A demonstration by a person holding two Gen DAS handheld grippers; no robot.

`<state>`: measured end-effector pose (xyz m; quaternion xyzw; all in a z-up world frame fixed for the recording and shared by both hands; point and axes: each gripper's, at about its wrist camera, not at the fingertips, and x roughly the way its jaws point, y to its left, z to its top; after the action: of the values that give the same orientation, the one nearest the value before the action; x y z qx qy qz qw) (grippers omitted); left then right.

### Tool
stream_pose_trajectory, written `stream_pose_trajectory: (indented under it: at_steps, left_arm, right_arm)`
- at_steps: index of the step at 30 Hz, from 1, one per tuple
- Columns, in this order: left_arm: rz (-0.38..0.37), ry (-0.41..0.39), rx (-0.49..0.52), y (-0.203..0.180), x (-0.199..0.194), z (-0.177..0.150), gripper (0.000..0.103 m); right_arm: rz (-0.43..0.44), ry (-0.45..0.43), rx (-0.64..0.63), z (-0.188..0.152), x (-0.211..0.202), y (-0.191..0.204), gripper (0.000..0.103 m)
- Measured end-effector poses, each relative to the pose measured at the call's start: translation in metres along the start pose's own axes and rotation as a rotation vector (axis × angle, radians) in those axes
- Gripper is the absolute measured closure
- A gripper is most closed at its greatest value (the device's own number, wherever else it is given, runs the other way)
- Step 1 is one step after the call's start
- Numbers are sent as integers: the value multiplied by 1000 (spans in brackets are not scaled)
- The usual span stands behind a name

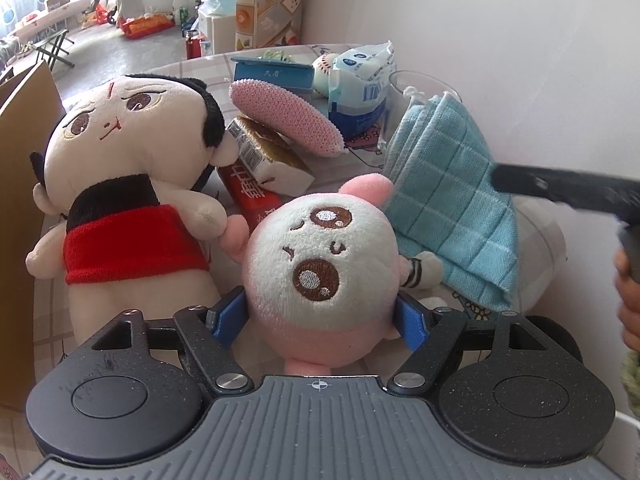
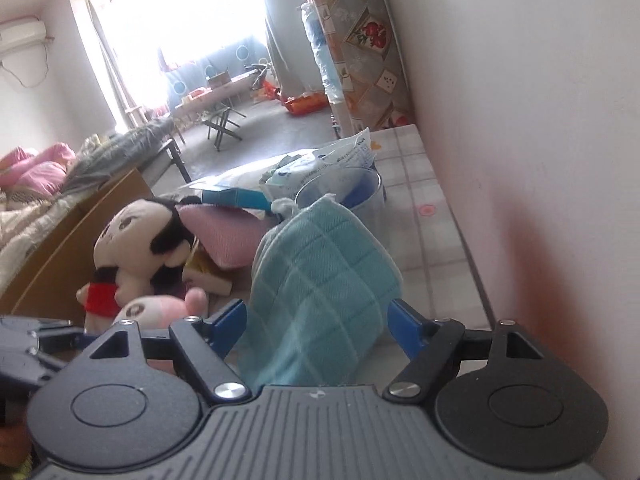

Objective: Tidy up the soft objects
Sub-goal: 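Lift the pink plush with the left gripper while the right gripper lifts the teal towel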

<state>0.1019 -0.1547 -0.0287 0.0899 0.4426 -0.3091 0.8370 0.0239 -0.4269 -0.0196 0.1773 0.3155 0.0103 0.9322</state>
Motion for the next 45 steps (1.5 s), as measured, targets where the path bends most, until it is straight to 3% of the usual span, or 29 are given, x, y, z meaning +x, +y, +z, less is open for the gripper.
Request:
stream_pose_trajectory:
  at_steps: [6, 7, 8, 11, 15, 19, 25, 31, 35, 39, 45]
  left_arm:
    - [-2, 2, 3, -1, 2, 1, 26]
    - [-1, 0, 4, -1, 3, 1, 26]
    - [0, -3, 7, -2, 3, 1, 27]
    - [6, -13, 18, -4, 3, 1, 28]
    - [-2, -46, 17, -5, 1, -2, 30]
    - [-48, -84, -12, -3, -11, -3, 31]
    - [-64, -190, 26, -12, -57, -11, 31]
    - [-66, -311, -20, 6, -129, -28, 31]
    - [15, -408, -66, 37, -189, -40, 31]
    - [146, -488, -107, 73, -241, -47, 31]
    - [311, -491, -202, 141, -270, -28, 31]
  right_arm:
    - [-5, 58, -27, 1, 39, 3, 26]
    - [-14, 67, -36, 0, 42, 5, 33]
    - [-27, 85, -48, -2, 45, 8, 51]
    - [-51, 111, -59, -8, 46, 11, 78]
    - [-50, 82, -45, -12, 34, 12, 87]
    - [-51, 22, -18, -12, 7, 14, 88]
    - [-54, -115, -24, -13, -59, 39, 88]
    - [39, -237, -91, -7, -115, 92, 88]
    - [186, -276, -152, 12, -125, 140, 88]
    - [353, -263, -213, 42, -112, 195, 88]
    - [521, -138, -287, 96, -50, 288, 88]
